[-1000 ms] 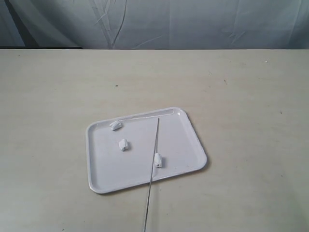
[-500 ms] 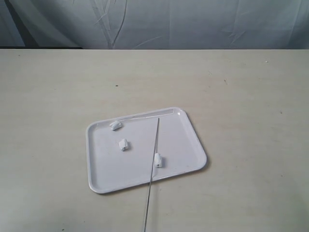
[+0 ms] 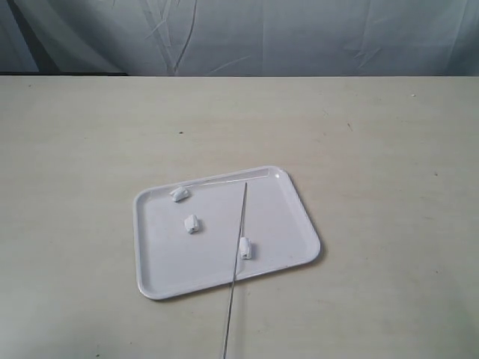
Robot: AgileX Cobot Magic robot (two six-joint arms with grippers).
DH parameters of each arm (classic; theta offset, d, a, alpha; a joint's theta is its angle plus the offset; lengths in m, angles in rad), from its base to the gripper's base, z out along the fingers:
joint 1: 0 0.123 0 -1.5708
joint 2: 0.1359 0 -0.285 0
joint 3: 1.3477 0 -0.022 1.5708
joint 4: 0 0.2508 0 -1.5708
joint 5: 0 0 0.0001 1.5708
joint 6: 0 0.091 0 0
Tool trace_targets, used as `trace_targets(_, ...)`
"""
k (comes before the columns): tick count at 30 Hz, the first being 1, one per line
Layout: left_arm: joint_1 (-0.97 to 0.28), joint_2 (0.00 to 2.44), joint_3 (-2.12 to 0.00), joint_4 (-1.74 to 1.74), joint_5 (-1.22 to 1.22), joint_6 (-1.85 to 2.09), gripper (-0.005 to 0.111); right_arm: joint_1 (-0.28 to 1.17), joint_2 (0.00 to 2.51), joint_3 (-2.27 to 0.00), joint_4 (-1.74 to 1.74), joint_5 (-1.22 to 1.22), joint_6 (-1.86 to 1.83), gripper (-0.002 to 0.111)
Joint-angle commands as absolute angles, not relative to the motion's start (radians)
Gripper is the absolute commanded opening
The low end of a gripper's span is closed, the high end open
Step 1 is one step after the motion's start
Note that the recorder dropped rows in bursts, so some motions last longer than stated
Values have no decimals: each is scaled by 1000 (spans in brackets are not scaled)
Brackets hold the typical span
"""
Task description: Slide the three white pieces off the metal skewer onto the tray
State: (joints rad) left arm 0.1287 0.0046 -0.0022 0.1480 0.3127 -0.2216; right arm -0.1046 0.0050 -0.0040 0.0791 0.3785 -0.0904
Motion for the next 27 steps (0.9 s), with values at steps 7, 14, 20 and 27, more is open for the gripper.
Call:
trace_targets(7,127,0,0,-115,300,-220,0,1,0,0,77,364,-102,-1)
trace_targets(14,127,0,0,-145,300,-44,0,10,0,0,77,364,-109,-1)
trace_targets(20,109,0,0,-147,300,60,0,10,0,0,77,364,-109,-1)
trace_targets(27,76,0,0,-138,300,81,0,10,0,0,81,364,-109,-1)
